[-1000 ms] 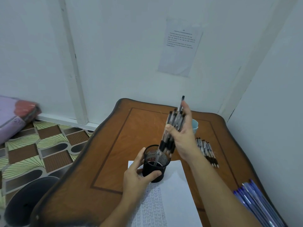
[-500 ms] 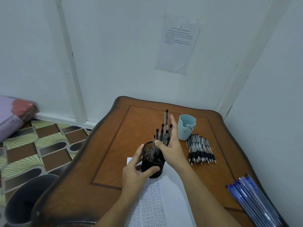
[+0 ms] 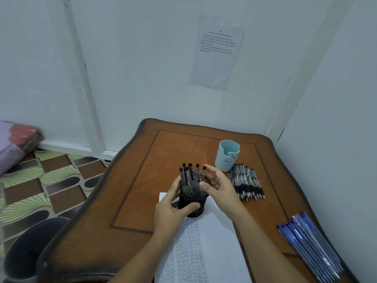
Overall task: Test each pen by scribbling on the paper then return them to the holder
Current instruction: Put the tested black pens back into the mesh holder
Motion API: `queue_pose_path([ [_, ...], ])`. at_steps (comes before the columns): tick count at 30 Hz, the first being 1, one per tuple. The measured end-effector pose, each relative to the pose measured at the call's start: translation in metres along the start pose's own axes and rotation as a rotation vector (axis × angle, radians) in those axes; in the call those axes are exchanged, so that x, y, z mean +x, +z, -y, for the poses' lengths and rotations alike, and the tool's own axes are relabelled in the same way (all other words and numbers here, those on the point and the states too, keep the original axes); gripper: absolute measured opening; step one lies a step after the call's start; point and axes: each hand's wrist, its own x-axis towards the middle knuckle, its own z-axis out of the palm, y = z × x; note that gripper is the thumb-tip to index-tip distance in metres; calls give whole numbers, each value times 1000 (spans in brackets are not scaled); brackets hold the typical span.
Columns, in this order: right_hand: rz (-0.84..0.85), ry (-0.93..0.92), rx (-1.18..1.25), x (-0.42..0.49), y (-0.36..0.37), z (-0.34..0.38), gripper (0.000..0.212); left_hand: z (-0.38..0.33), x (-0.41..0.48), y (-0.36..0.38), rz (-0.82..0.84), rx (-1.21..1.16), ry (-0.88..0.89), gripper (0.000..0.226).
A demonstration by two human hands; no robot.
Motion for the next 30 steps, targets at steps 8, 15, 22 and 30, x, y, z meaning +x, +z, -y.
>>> queue_pose_path([
  [8, -72, 46, 34, -6, -42, -6, 54, -3, 16, 32, 116, 6, 27, 88],
  [15, -324, 45, -50, 3, -91, -15, 61, -6, 24, 40, 142, -11, 7, 86],
  [22, -131, 449, -593, 34, -119, -36, 135, -3, 25, 42, 134, -17, -26, 89],
  [30, -67, 494, -767, 51, -107, -39, 133, 1, 28, 42, 136, -12, -8, 89],
])
